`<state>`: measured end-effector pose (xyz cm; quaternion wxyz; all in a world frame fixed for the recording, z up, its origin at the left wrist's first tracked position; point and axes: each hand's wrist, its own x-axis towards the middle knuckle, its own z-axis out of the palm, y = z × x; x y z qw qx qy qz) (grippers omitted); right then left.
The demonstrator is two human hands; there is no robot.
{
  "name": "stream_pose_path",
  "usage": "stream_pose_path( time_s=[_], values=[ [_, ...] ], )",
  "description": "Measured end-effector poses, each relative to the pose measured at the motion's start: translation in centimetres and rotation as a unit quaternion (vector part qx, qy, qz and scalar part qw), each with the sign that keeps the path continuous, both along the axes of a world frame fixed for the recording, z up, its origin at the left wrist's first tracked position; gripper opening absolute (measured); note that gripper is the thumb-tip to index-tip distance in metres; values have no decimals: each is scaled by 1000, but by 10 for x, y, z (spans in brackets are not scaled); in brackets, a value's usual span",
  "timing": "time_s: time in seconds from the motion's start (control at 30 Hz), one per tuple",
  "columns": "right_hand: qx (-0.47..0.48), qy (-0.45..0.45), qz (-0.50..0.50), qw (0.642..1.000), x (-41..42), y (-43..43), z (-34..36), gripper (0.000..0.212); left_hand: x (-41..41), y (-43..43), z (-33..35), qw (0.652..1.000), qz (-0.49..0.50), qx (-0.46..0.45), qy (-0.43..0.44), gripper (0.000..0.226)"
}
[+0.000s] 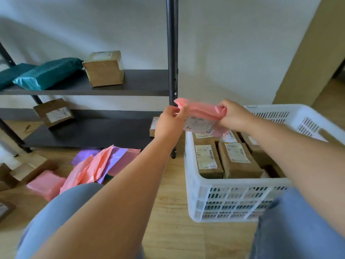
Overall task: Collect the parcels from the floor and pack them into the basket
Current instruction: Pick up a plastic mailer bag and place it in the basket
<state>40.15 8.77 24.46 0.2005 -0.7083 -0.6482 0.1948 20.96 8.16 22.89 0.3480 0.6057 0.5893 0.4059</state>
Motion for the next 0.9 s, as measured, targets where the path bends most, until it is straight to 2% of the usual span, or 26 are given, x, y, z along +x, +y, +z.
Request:
stream_pose_path(
  time_s=[0.1, 0.23, 0.4, 0.53, 0.6, 0.7, 0.8, 0.9],
  values=[
    [-43, 41, -17, 998, 20, -5, -6, 64, 15, 9, -10, 998, -62, 7, 11, 44],
    [-95, 64, -28, 993, 43, -11, -17, 44, 36, 22, -26, 995, -96, -13, 25, 41],
    [-171, 217, -74, 958, 73, -16, -28, 47, 66, 13, -50, 994, -86, -71, 16, 52],
    [-216, 267, -78, 936, 87, -23, -33, 38, 86, 7, -68, 984, -127, -122, 0, 51],
    [-223, 291, -85, 927, 91, -24, -38, 40, 93, 5, -72, 979, -153, -137, 3, 48],
    [-241, 263, -85, 930, 99, -24, -46, 45, 101, 5, -78, 978, -159, -134, -11, 40],
    [-261, 217, -78, 937, 107, -21, -53, 55, 105, 10, -79, 979, -157, -131, -12, 43],
    [-256, 218, -61, 940, 111, -18, -58, 59, 113, 17, -80, 979, -161, -124, -6, 44]
  ],
)
